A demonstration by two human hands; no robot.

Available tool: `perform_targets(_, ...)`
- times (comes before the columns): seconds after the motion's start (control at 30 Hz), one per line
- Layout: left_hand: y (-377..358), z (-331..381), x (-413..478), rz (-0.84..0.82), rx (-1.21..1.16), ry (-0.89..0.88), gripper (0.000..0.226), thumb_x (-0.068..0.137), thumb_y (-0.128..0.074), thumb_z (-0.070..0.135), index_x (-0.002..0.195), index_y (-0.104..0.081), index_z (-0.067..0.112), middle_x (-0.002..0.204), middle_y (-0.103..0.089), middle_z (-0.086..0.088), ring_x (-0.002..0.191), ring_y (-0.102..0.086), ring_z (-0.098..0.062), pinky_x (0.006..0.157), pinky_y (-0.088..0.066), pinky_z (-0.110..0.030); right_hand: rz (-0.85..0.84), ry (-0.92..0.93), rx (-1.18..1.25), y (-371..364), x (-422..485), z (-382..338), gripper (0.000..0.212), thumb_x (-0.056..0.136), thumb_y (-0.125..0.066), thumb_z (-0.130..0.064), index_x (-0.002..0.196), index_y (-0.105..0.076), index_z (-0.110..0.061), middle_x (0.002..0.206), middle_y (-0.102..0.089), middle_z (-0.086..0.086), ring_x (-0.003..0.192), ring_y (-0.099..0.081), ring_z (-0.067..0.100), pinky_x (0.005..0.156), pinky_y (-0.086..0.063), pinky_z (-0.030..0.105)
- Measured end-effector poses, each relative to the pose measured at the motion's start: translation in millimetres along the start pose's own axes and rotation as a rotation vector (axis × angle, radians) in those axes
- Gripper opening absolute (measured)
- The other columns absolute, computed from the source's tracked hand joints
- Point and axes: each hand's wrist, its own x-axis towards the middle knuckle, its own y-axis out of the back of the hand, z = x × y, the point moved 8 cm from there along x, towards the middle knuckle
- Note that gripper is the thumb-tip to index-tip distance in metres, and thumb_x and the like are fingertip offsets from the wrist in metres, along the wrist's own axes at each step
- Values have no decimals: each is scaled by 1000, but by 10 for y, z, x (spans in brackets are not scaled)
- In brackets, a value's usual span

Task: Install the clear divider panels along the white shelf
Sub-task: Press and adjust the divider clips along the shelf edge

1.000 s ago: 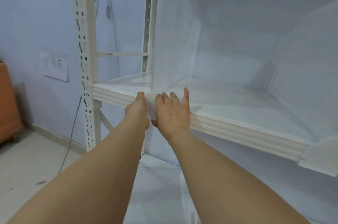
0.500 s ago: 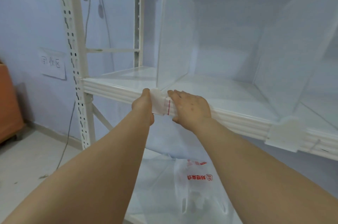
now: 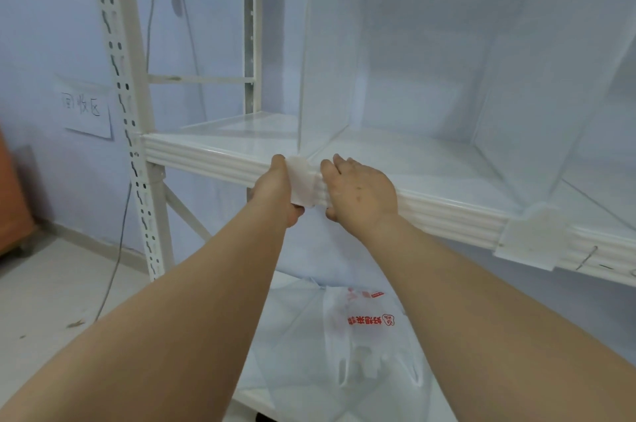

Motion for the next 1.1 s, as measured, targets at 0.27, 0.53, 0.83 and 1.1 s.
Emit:
perform_targets(0.27,-27,26,-84,-73,114,4,47,78,-61,43,119,-54,20,116,-63,-2,101,-62,-28,81,-55,-42,8,11,26,49,-44,27,58,84,-58,-18,137,-35,-17,123,-49,5,110,-52,24,70,-29,30)
perform_targets(0.53,89,415,-738,283,911,-998,78,85,-57,51,147,-24,16,152,-22,-7,141,-23,-26,115,-25,-41,13,-5,17,58,-28,26,54,83,-58,-15,133,-36,-16,121,-50,7,110,-52,25,71,-29,30)
perform_targets(0.83,-142,256,-620,176,1383,-1294,82,81,-36,61,141,-35,5,144,-43,-11,142,-29,-29,116,-18,-48,-7,-15,89,-4,23,61,59,82,-61,-24,136,-37,-19,132,-48,1,121,-50,21,79,-38,30)
perform_targets(1.1,-206,336,-540,157,1420,-1439,75,78,-39,56,118,-50,-6,111,-59,-19,110,-54,-36,111,-28,-47,72,-41,110,16,30,39,57,81,-56,-47,129,-43,-20,121,-55,2,111,-55,22,78,-40,32)
